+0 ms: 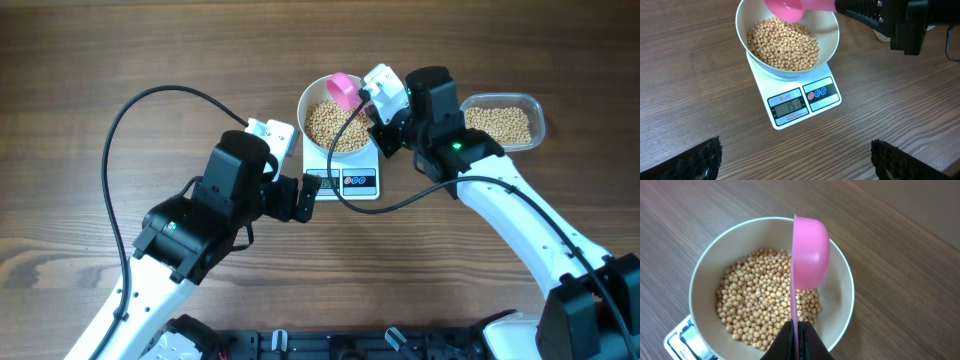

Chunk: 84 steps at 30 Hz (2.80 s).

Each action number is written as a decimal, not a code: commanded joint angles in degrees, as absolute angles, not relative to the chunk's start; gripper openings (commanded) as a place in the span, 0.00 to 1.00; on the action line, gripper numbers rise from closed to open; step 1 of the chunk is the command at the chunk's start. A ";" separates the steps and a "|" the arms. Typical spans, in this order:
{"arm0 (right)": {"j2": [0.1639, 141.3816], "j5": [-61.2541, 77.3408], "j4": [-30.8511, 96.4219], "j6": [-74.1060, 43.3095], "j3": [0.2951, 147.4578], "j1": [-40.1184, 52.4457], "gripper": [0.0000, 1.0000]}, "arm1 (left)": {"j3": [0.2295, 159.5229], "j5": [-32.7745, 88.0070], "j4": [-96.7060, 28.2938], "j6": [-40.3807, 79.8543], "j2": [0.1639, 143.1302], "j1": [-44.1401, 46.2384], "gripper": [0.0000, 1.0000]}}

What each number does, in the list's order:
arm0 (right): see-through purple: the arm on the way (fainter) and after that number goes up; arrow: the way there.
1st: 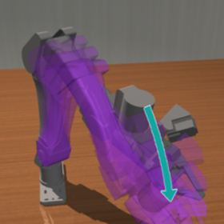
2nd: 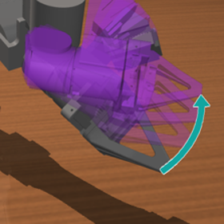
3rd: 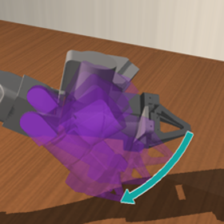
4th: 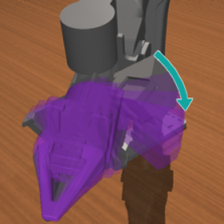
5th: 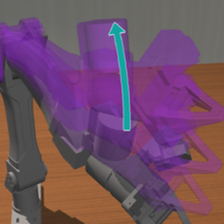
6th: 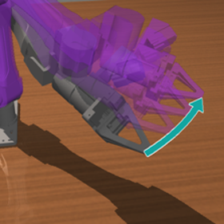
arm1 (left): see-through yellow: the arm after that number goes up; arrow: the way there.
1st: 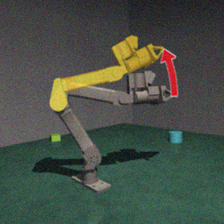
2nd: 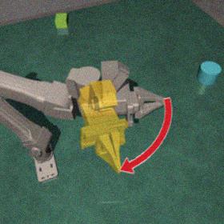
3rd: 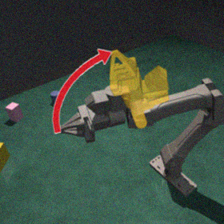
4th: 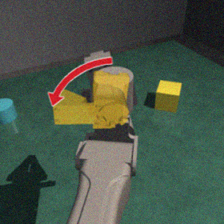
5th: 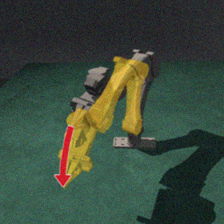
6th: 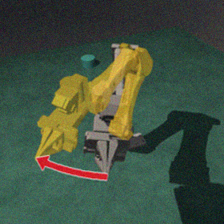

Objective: Scoop item into bowl and weigh 150g on scale

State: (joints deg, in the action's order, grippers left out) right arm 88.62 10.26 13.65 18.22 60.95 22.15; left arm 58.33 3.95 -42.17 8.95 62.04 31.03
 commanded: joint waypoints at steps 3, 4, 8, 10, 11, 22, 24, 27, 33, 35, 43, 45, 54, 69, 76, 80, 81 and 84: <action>89.91 8.82 14.37 20.86 61.39 22.35 0.04 | 58.63 4.40 -42.02 9.47 62.26 30.81 1.00; 89.91 9.04 14.66 20.80 61.39 22.35 0.04 | 58.63 4.40 -42.02 9.47 62.26 30.81 1.00; 89.93 11.05 15.77 20.38 61.39 22.35 0.04 | 58.63 4.40 -42.02 9.47 62.26 30.81 1.00; 90.11 11.05 16.03 20.36 61.39 22.35 0.04 | 58.63 4.40 -42.02 9.47 62.26 30.81 1.00; 90.56 11.03 16.12 20.38 61.39 22.35 0.04 | 58.63 4.40 -42.02 9.47 62.26 30.81 1.00; 92.49 11.25 17.19 20.32 61.39 26.11 0.04 | 58.63 4.40 -42.02 9.47 62.26 30.81 1.00; 92.47 11.22 17.15 17.41 61.41 26.30 0.04 | 58.63 4.40 -42.02 9.47 62.26 30.81 1.00; 92.14 11.20 16.82 13.34 61.45 26.20 0.04 | 58.63 4.40 -42.02 9.47 62.26 30.81 1.00; 88.05 9.65 16.21 10.37 61.52 26.17 0.04 | 58.63 4.40 -42.02 9.47 62.26 30.81 1.00; 86.37 9.67 16.47 10.26 61.52 26.11 0.04 | 58.63 4.40 -42.02 9.47 62.26 30.81 1.00; 83.88 20.99 17.39 4.21 61.52 19.77 0.04 | 58.63 4.40 -42.02 9.47 62.26 30.81 1.00; 83.88 22.70 17.50 2.66 61.52 18.15 0.04 | 58.63 4.40 -42.02 9.47 62.26 30.81 1.00; 83.88 28.21 19.11 8.62 61.49 15.62 0.04 | 58.63 4.40 -42.02 9.47 62.26 30.81 1.00; 83.88 26.87 21.06 14.22 61.49 15.79 0.04 | 58.63 4.40 -42.02 9.47 62.26 30.81 1.00; 83.88 23.51 20.40 16.51 61.49 16.32 0.04 | 58.63 4.40 -42.02 9.50 62.26 30.81 1.00; 83.88 25.23 20.10 16.23 61.49 16.32 0.04 | 58.63 4.40 -42.02 9.50 62.26 30.81 1.00; 83.88 26.57 20.25 15.22 61.49 16.32 0.04 | 58.63 4.40 -42.02 9.47 62.26 30.81 1.00; 83.88 31.05 20.23 8.71 61.49 16.32 0.04 | 58.63 4.40 -42.02 9.47 62.26 30.81 1.00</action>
